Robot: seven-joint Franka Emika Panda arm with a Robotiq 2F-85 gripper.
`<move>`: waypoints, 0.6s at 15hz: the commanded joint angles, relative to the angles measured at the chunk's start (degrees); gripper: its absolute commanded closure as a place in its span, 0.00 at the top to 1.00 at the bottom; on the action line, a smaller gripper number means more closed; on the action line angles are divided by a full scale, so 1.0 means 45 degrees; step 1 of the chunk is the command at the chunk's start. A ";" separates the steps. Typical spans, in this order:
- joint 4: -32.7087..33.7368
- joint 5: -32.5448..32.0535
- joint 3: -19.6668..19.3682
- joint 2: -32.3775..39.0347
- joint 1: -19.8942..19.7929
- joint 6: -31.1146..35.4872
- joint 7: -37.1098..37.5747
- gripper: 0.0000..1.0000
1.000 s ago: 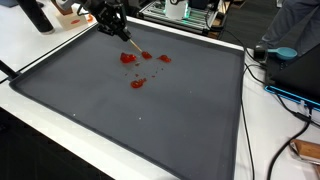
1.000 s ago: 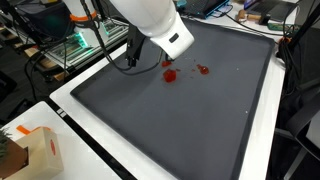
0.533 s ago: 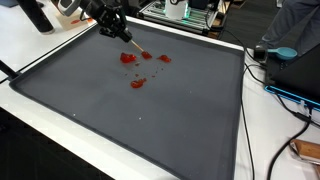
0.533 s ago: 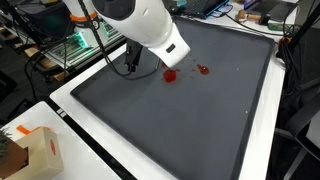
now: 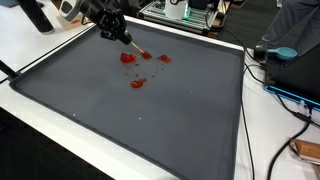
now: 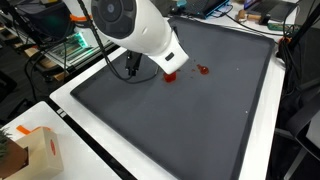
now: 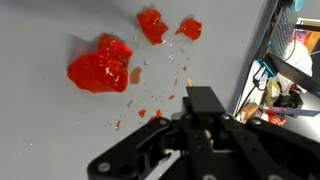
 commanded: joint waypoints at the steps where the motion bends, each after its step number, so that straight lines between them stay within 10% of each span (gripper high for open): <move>1: 0.0296 0.0366 0.0027 0.0296 -0.0158 -0.0245 0.0335 0.03; 9: 0.0286 -0.0039 -0.0160 0.0040 0.0122 0.0744 0.2143 0.03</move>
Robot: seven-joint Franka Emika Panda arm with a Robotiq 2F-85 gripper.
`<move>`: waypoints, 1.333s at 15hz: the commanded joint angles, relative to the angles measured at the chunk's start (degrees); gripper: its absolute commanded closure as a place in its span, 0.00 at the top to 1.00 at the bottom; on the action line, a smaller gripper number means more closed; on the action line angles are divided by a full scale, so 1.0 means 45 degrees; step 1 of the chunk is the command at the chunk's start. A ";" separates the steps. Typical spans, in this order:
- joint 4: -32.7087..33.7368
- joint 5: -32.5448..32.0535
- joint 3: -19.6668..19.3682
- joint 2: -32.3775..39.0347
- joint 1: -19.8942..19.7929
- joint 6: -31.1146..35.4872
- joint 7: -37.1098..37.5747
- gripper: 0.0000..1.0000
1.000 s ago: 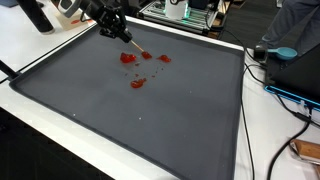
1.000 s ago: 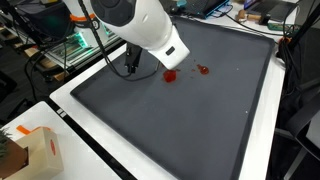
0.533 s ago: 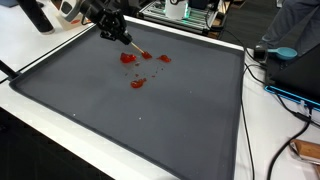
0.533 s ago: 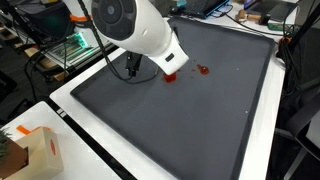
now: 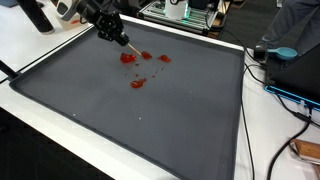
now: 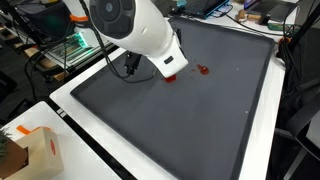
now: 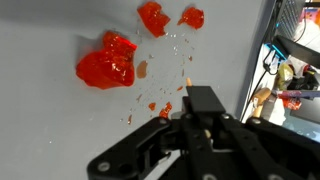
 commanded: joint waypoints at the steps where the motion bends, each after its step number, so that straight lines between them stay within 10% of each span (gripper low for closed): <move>1: -0.0019 -0.0182 -0.0132 -0.0184 0.0156 0.0657 0.0956 0.03; 20: 0.0224 -0.7912 -0.0090 -0.2193 0.1649 0.1146 0.8054 0.03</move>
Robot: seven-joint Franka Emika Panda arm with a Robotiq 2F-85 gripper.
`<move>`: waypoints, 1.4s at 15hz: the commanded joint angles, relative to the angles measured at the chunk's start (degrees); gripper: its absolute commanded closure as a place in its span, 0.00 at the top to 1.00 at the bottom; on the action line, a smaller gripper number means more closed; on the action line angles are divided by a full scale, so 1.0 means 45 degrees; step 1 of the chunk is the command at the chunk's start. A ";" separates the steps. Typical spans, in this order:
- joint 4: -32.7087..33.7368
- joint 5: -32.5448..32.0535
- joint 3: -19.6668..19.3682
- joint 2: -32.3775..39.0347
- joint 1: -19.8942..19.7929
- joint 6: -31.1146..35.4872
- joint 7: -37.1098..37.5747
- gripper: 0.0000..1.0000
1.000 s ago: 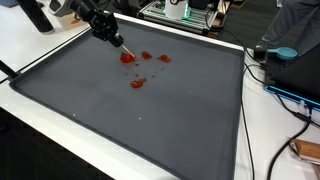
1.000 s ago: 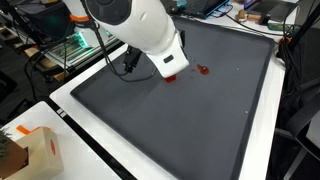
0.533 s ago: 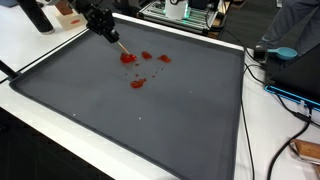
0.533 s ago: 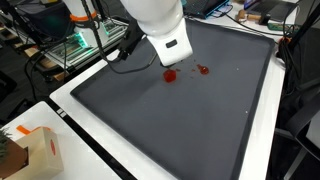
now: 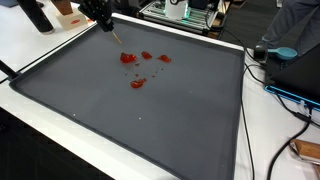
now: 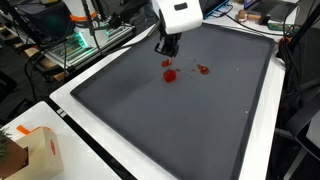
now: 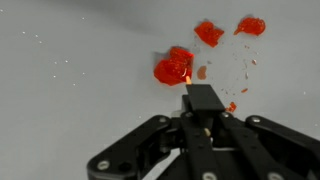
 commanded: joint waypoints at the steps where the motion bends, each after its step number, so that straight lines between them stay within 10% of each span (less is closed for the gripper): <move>1: 0.0022 -0.1874 -0.0087 -0.0310 0.0549 -0.0303 0.1698 0.03; 21: 0.0396 -0.8478 -0.0428 0.1083 0.2789 -0.0449 1.0650 0.03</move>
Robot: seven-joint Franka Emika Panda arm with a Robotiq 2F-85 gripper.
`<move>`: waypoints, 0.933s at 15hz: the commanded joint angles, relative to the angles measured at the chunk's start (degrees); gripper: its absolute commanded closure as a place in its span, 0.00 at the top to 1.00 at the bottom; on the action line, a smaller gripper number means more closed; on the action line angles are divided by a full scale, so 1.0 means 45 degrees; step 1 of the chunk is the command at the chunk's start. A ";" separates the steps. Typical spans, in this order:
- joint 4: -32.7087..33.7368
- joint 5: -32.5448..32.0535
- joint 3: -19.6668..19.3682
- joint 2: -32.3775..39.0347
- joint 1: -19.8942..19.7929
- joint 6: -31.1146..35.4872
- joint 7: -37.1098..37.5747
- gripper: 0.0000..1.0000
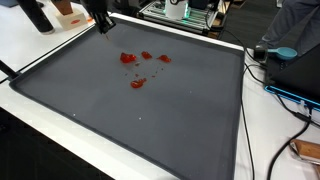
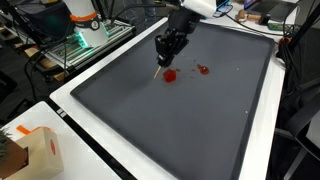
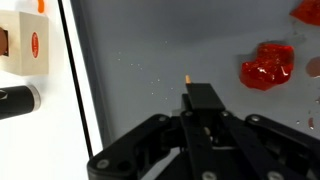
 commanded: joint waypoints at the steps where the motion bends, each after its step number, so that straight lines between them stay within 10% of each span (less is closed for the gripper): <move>1: 0.0226 -0.0603 -0.0246 0.0433 0.0425 -0.0235 0.0928 0.03; 14: 0.0691 -0.2647 -0.0513 0.1759 0.1543 -0.0431 0.3322 0.03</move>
